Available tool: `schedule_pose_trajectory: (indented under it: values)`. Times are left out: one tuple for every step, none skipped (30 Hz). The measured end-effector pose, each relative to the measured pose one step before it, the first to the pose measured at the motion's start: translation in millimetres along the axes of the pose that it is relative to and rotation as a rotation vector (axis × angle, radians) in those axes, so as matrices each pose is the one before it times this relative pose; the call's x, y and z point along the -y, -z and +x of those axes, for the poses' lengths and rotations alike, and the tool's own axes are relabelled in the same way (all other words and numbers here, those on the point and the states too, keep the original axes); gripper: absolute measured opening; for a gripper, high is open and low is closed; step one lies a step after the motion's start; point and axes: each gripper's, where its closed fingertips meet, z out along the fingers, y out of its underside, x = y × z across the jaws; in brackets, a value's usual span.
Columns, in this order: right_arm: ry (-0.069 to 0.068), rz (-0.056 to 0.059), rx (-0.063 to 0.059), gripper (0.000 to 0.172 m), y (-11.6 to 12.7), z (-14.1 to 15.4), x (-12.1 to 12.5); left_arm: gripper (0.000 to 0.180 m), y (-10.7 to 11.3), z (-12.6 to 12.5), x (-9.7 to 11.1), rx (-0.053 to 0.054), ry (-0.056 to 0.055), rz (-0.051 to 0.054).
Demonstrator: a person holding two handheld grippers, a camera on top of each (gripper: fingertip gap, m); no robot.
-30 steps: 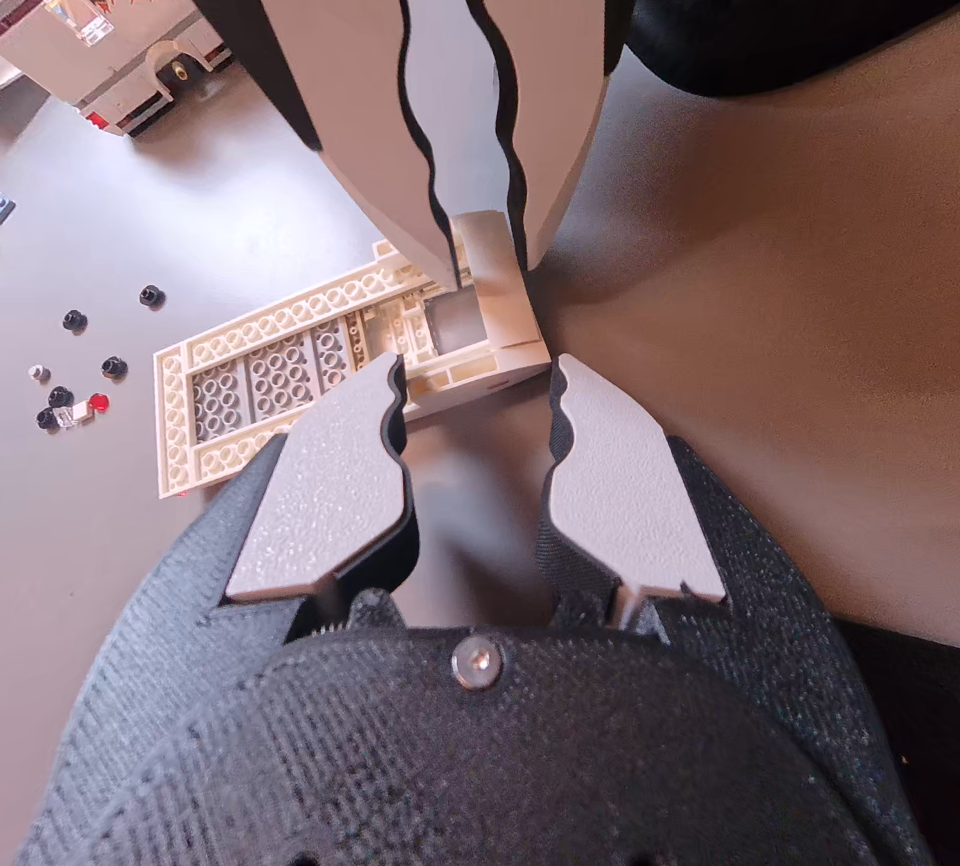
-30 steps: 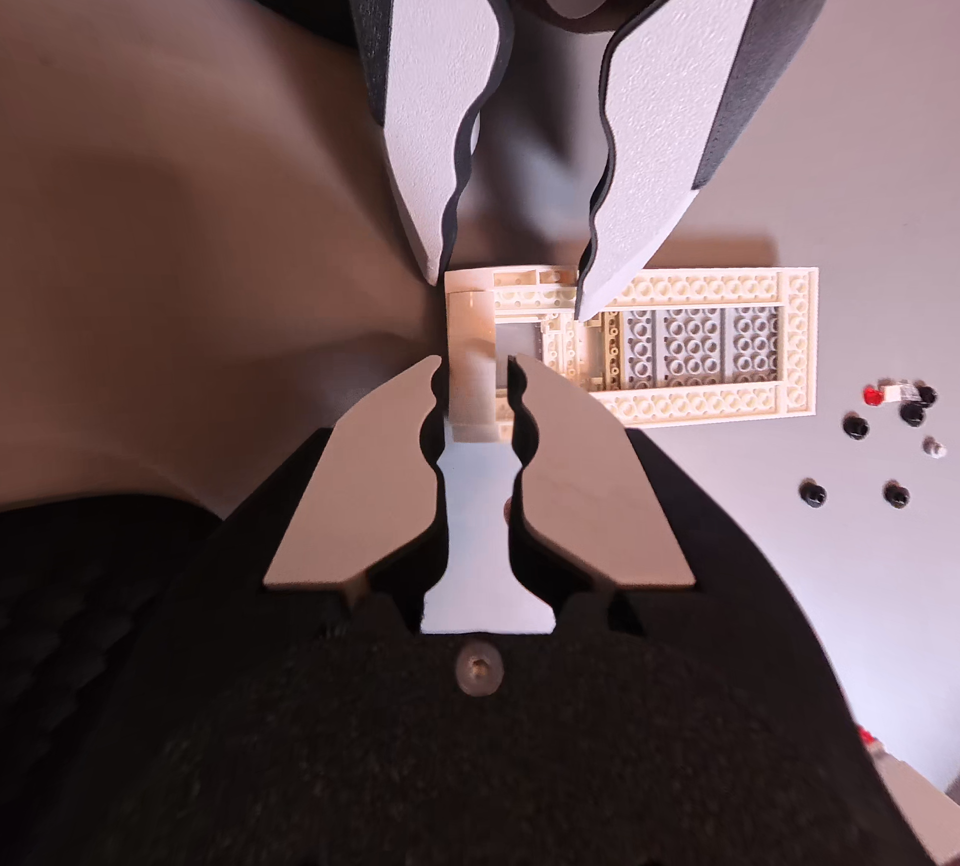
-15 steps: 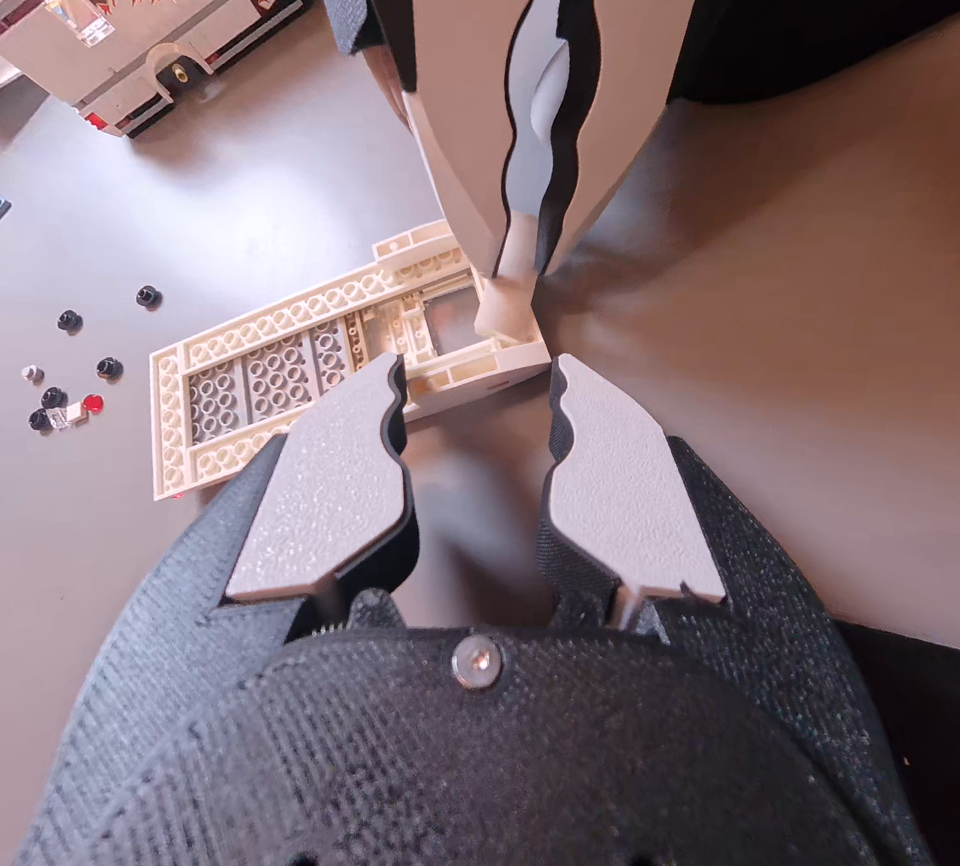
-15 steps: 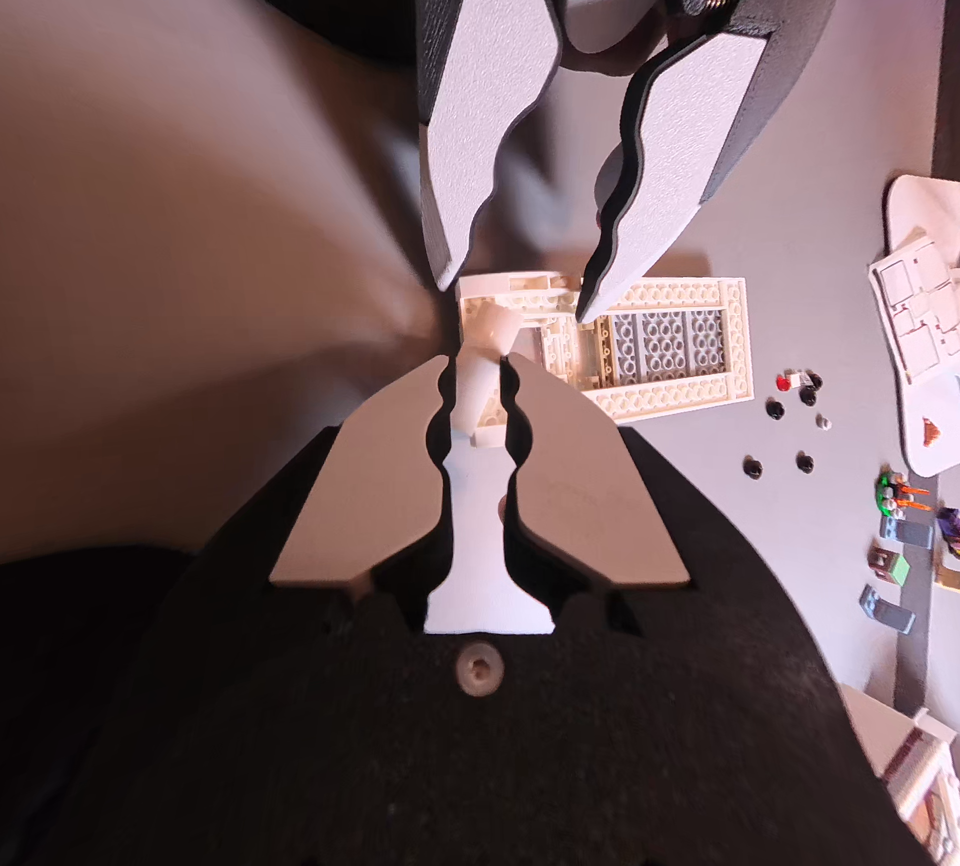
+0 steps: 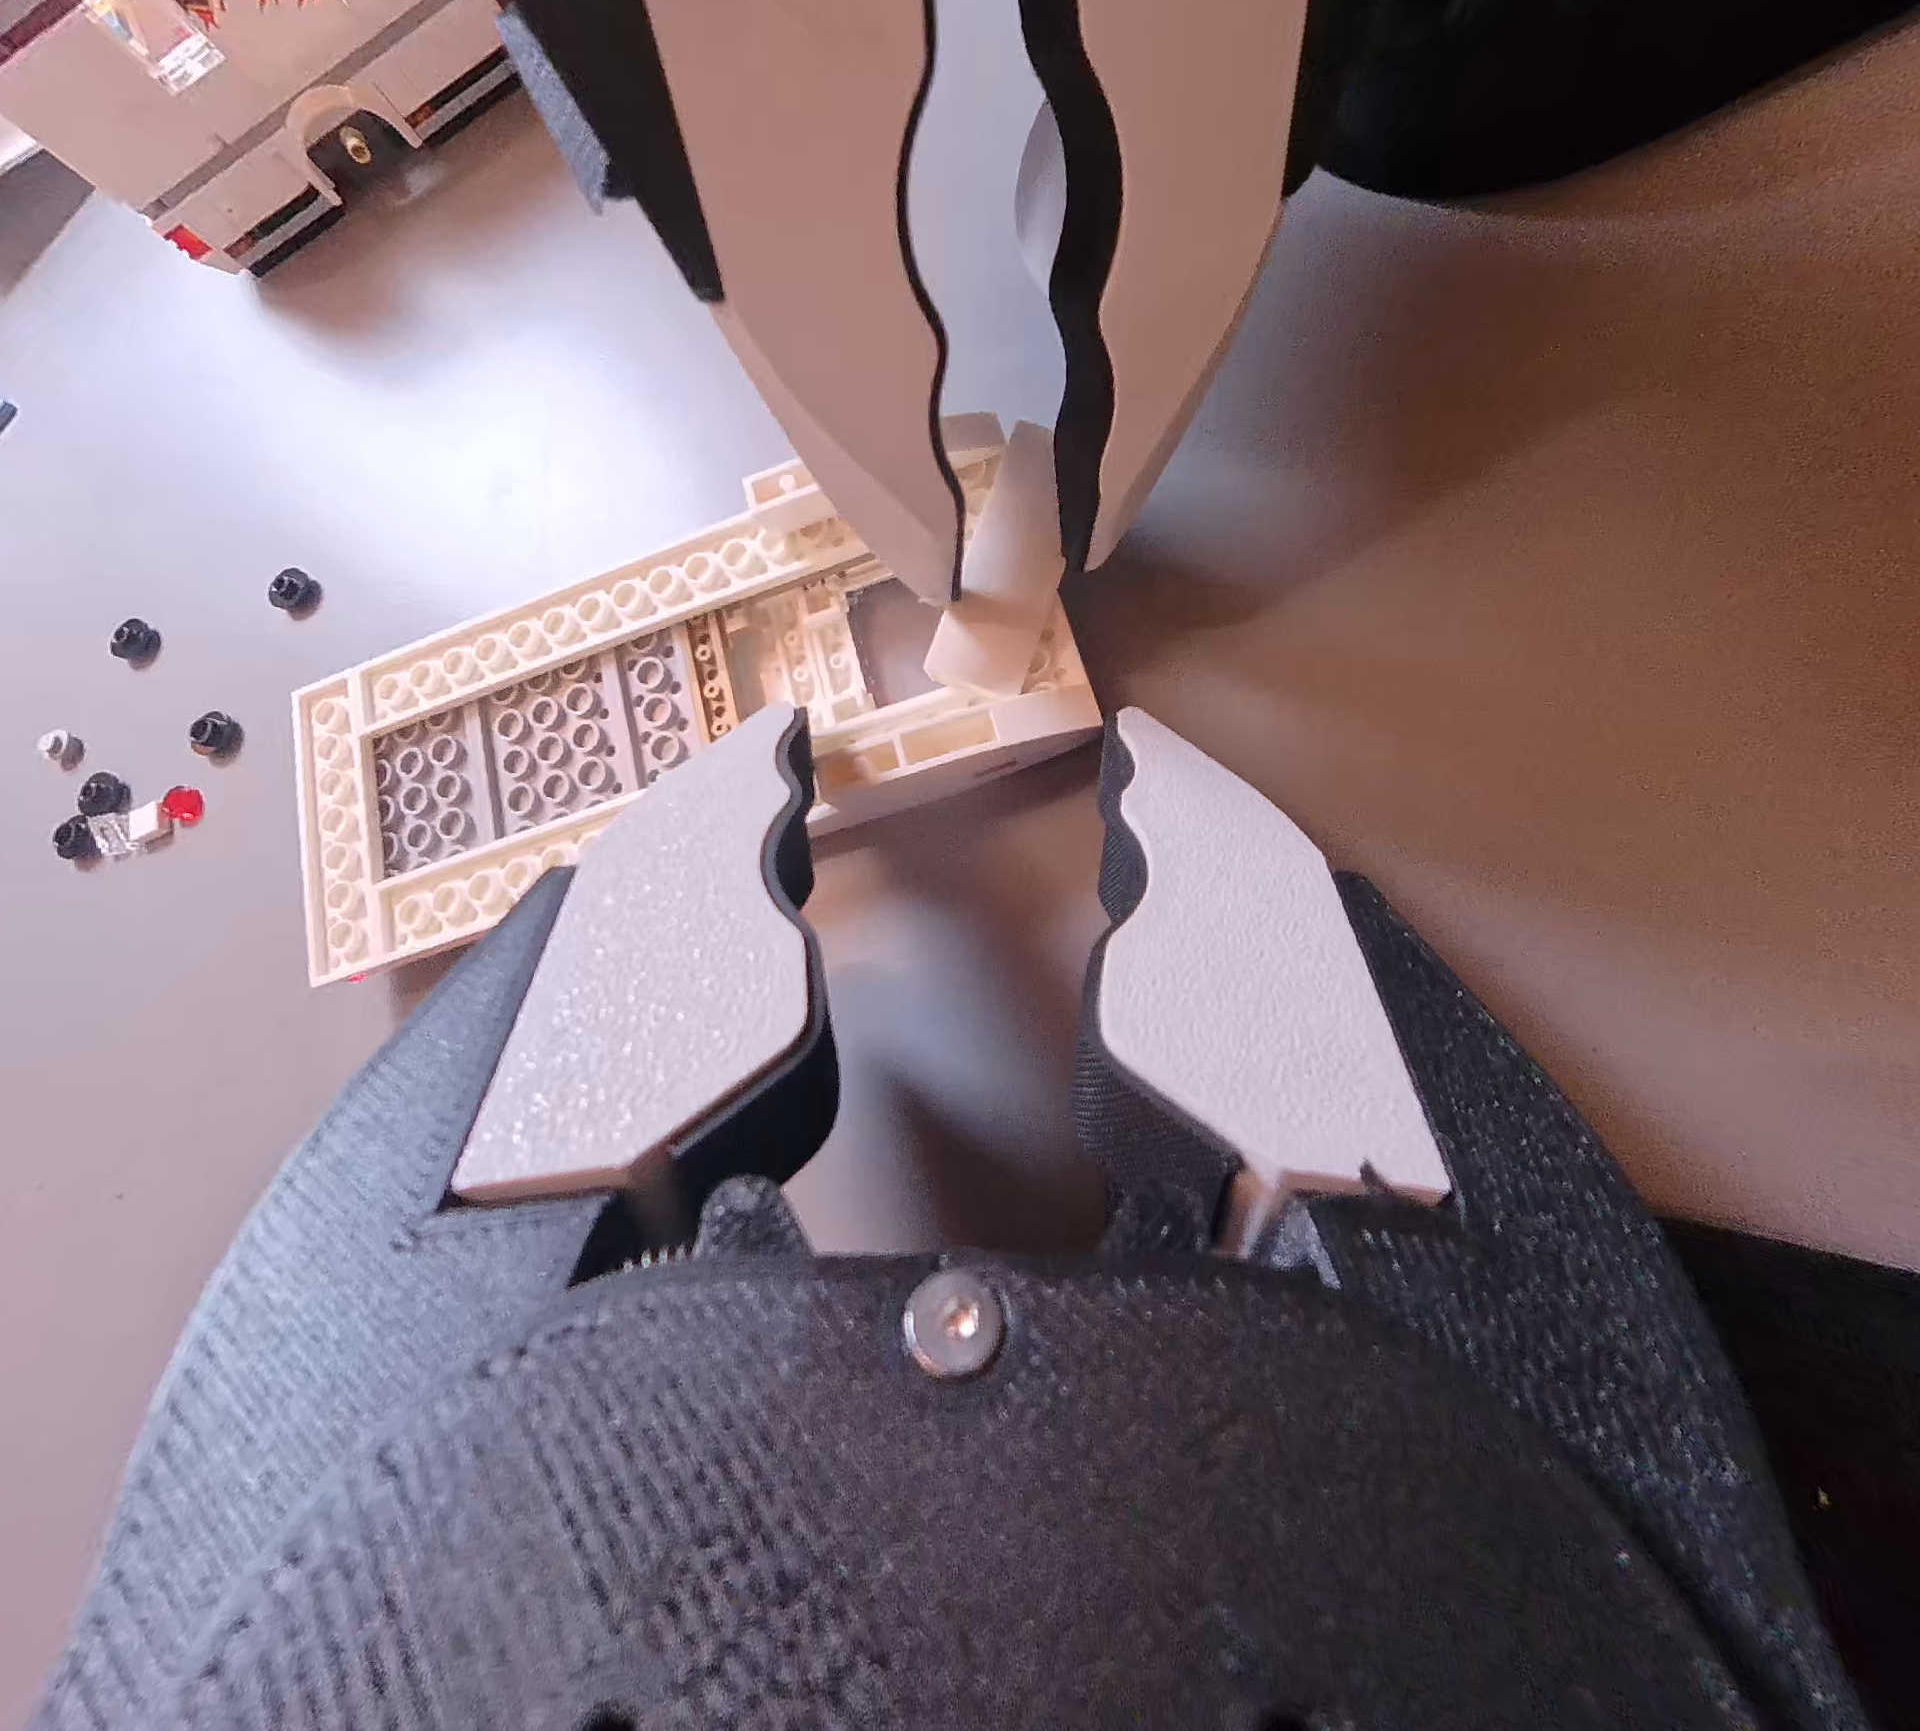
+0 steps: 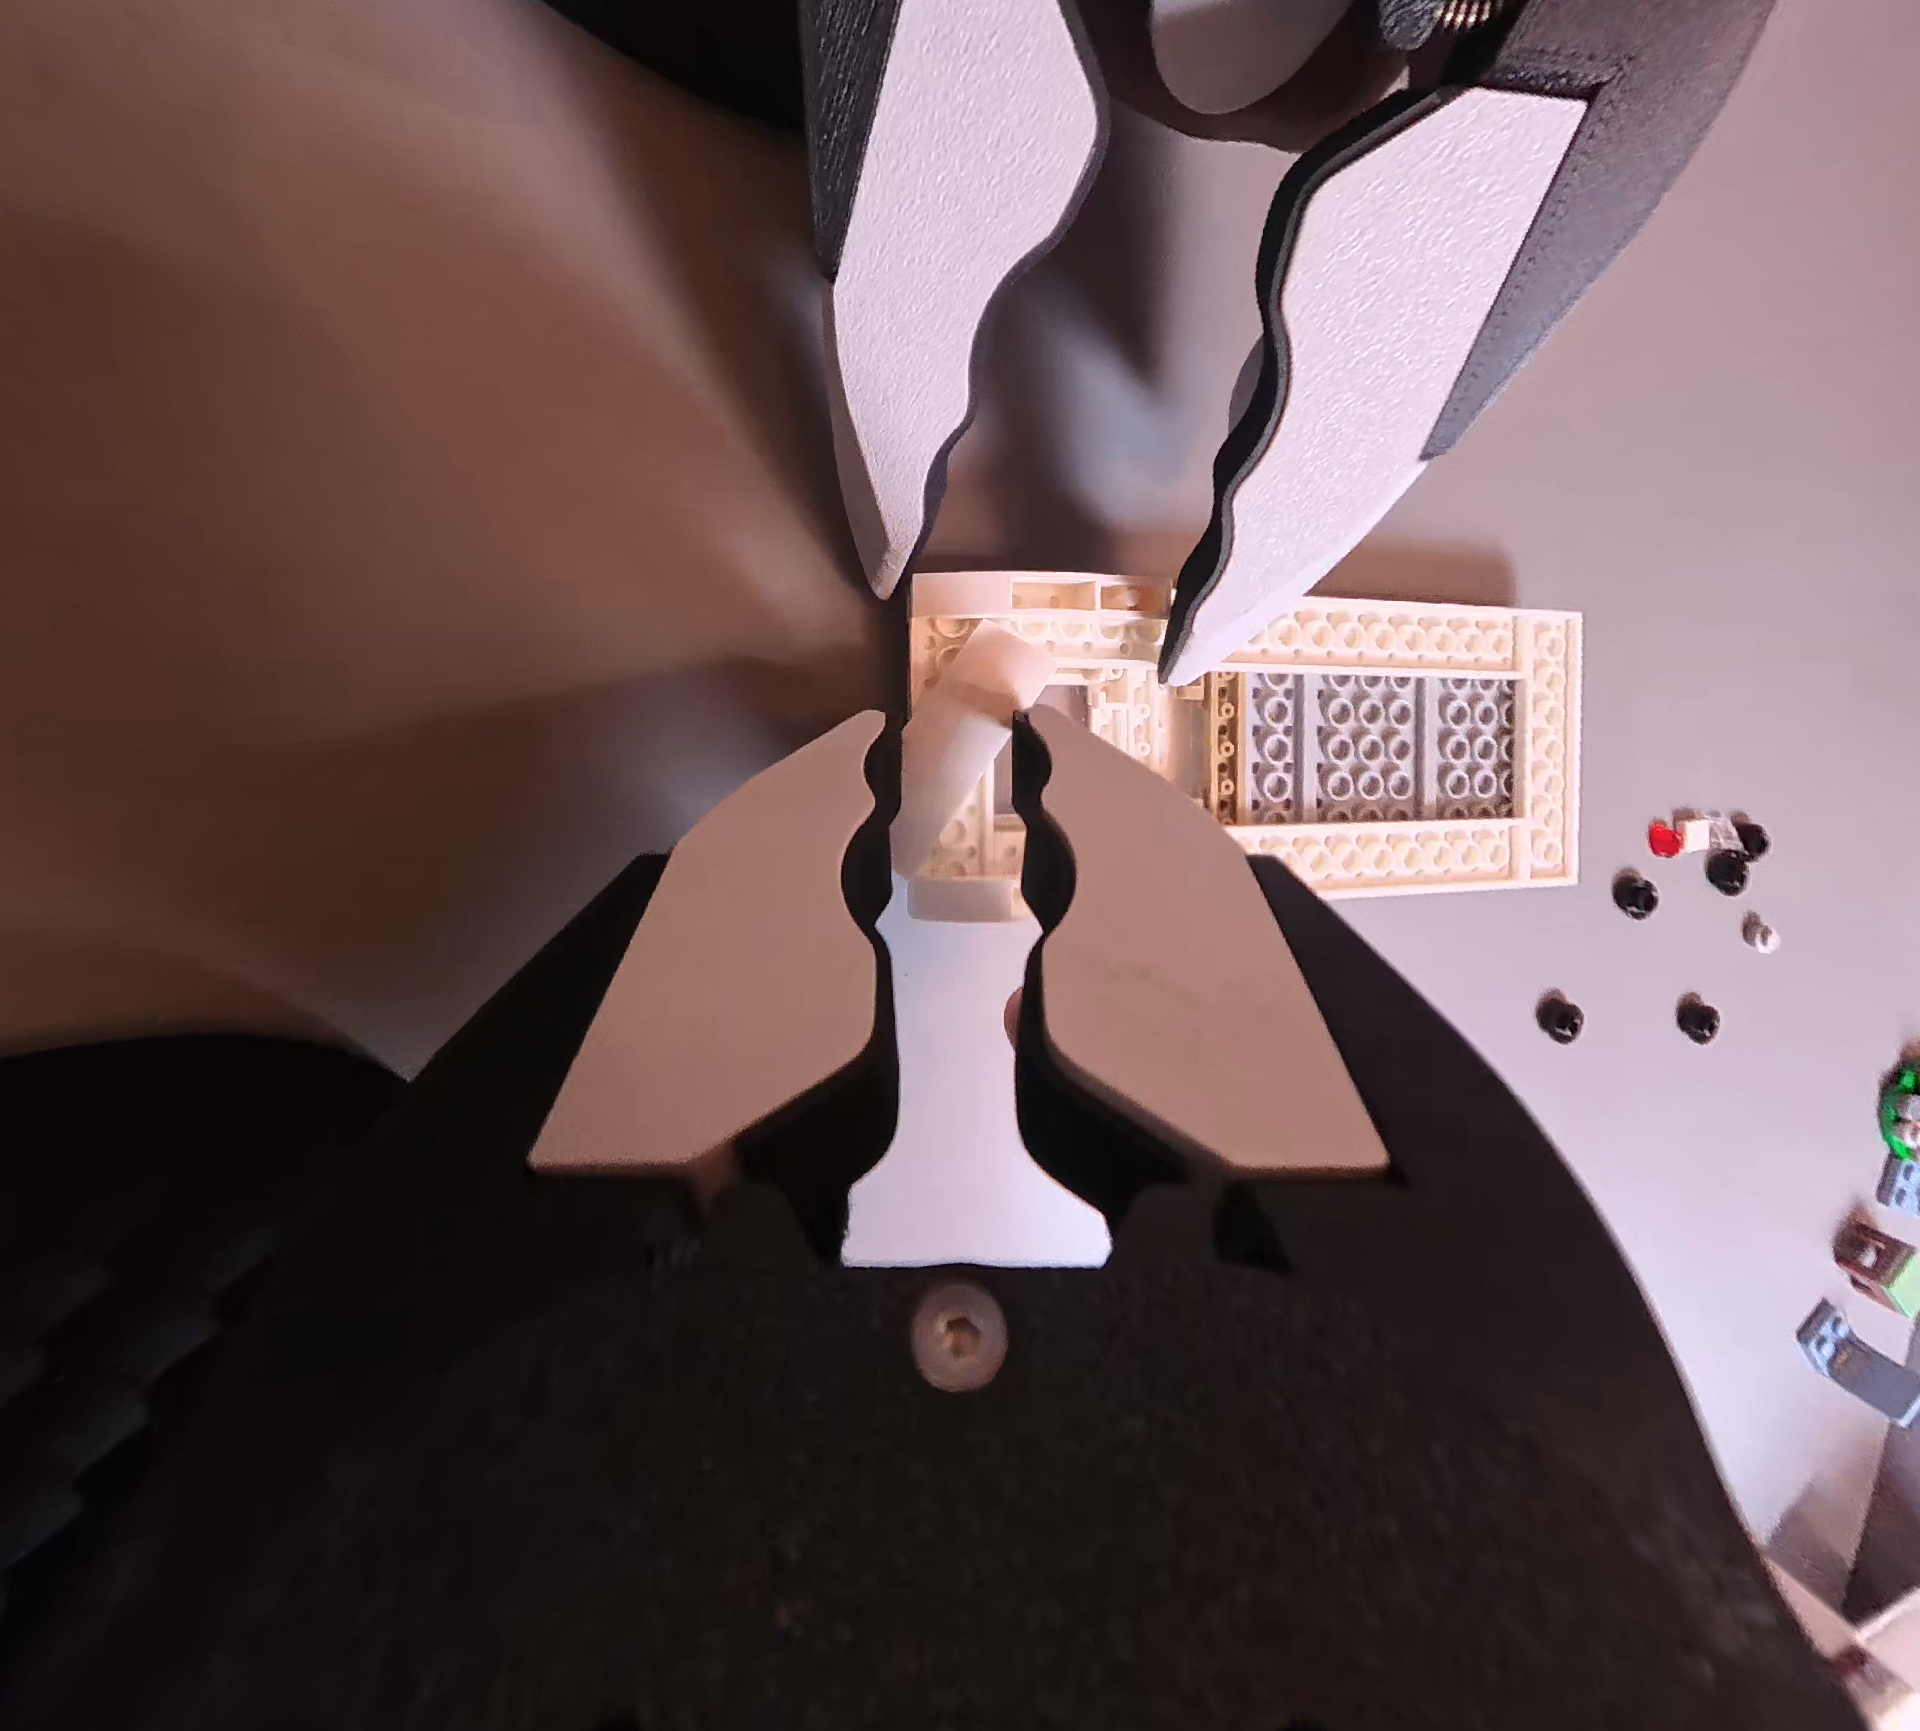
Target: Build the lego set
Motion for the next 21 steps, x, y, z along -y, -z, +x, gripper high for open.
schedule_pose_trajectory:
  values:
    - [0.0028, 0.0026, 0.0112, 0.02, -0.23, 0.57, 0.32, 0.053, 0.12, -0.02, -0.06, -0.0022, 0.0013, 0.0025]
    - [0.0024, 0.0002, 0.0125, 0.021, -0.31, 0.3, 0.32, 0.053, 0.1, 0.01, -0.08, -0.0019, -0.0007, 0.0031]
    - [0.0032, -0.0009, 0.0116, 0.022, -0.36, 0.09, 0.62, 0.053, 0.18, 0.21, -0.15, -0.0026, -0.0021, 0.0022]
    - [0.0044, -0.002, 0.0126, 0.022, -0.52, -0.15, 0.63, 0.053, 0.38, 0.23, -0.21, -0.0038, -0.0027, 0.0022]
    - [0.0064, -0.0041, 0.0115, 0.022, -0.62, -0.21, 0.34, 0.053, 0.36, 0.33, -0.29, -0.0039, -0.0031, 0.0022]
    - [0.007, -0.0074, 0.0105, 0.021, -0.59, 0.01, -0.12, 0.053, 0.45, 0.21, -0.02, -0.0034, -0.0029, 0.0036]
    - [0.0091, -0.0046, 0.0098, 0.021, -0.35, -0.01, 0.21, 0.053, 0.36, 0.27, -0.05, -0.0032, -0.0022, 0.0039]
    - [0.0137, 0.0038, 0.006, 0.02, 0.02, 0.36, 1.2, 0.053, 0.52, 0.34, -0.14, -0.0046, -0.0016, 0.0031]
    - [0.0159, 0.0131, 0.0078, 0.015, 0.25, -0.14, 2.22, 0.053, 0.46, 0.43, 0.21, -0.0059, -0.0002, 0.0062]
    - [0.0176, 0.0093, 0.0151, 0.015, 0.12, -1.19, 1.69, 0.053, 0.56, 0.65, 0.36, -0.0078, 0.0005, 0.0077]
    - [0.0165, 0.0, 0.0137, 0.015, -0.45, -0.87, 0.31, 0.053, 0.52, 0.44, -0.11, -0.0046, -0.0029, 0.0044]
    - [0.0156, -0.0052, 0.0139, 0.015, -0.7, -0.58, -0.22, 0.053, 0.27, 0.27, 0.17, -0.0028, -0.0051, 0.0046]
    - [0.0129, -0.0048, 0.0112, 0.016, -0.68, 0.01, 0.25, 0.053, 0.28, 0.26, -0.02, -0.0026, -0.0028, 0.0025]
    - [0.0068, -0.0042, 0.006, 0.016, -0.7, 0.8, 0.53, 0.053, 0.16, 0.08, -0.24, -0.0015, -0.0002, 0.0008]
    - [0.0064, -0.0032, 0.0072, 0.016, -0.56, 0.53, 0.76, 0.053, 0.3, 0.03, -0.12, -0.0016, 0.0012, 0.001]
    - [0.0127, 0.0012, 0.0095, 0.016, -0.5, -0.33, 0.98, 0.053, 0.23, 0.16, -0.49, -0.0018, -0.0013, -0.0006]
    - [0.0155, 0.0062, 0.0053, 0.016, -0.53, -0.19, 1.22, 0.053, 0.29, 0.38, -0.24, -0.0023, -0.0026, 0.0009]
    - [0.0142, 0.0064, 0.0072, 0.016, -0.5, -0.37, 0.86, 0.053, 0.13, 0.42, 0.07, -0.0032, -0.0004, 0.0042]
    - [0.0096, 0.0069, 0.0094, 0.015, -0.44, -0.42, 0.75, 0.053, 0.21, 0.55, 0.5, -0.0045, -0.0001, 0.0057]
    - [0.007, 0.0068, 0.0076, 0.015, -0.35, -0.22, 0.74, 0.053, 0.15, 0.67, 0.29, -0.0044, -0.001, 0.0033]
    - [0.0082, 0.0065, 0.0056, 0.015, -0.28, -0.09, 0.69, 0.053, 0.07, 0.64, 0.06, -0.0039, -0.0011, 0.0026]
